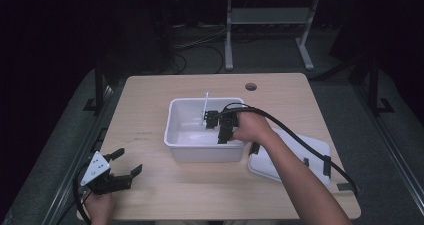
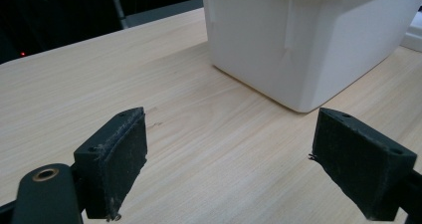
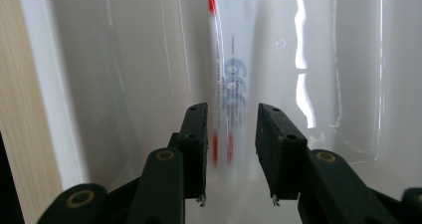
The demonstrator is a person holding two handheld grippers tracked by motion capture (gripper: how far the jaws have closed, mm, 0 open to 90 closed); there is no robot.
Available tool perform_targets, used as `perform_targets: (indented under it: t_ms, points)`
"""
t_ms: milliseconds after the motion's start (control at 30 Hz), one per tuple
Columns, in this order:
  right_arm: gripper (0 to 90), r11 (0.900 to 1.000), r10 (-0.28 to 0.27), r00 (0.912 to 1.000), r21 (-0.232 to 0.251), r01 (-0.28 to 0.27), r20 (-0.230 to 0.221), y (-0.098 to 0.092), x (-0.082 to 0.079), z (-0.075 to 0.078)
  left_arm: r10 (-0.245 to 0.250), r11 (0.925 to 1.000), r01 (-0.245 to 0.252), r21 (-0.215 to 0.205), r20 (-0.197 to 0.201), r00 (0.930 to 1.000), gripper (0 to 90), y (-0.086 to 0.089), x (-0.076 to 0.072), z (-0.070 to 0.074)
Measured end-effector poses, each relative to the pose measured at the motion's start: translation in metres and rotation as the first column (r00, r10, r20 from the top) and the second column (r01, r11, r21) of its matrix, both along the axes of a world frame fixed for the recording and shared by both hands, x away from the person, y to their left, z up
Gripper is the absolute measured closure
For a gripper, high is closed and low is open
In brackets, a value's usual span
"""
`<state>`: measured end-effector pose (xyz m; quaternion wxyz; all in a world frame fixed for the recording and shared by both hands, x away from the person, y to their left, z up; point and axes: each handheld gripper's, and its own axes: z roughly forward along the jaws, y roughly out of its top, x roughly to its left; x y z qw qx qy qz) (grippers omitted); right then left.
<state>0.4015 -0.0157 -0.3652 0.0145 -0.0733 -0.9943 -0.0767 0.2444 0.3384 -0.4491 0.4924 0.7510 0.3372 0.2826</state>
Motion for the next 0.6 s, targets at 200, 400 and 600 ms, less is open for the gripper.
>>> perform_targets:
  t_ms: [200,400,600]
  points:
    - [63.1,1.000,0.004,0.9999,0.011,-0.004,0.012,-0.001,-0.001,0.003,0.000,1.0000,0.000,0.000,0.000,1.0000,13.5,0.000,0.000,0.000]
    - [61.9,1.000,-0.006,0.9996,0.020,0.006,0.028,-0.004,-0.002,0.011,0.000,1.0000,0.000,0.004,-0.001,1.0000,13.5,0.000,0.000,0.000]
    - [60.3,1.000,-0.014,0.9991,0.021,0.013,0.041,-0.008,-0.003,0.020,-0.003,1.0000,0.003,0.007,0.000,1.0000,13.5,-0.001,0.000,0.000]
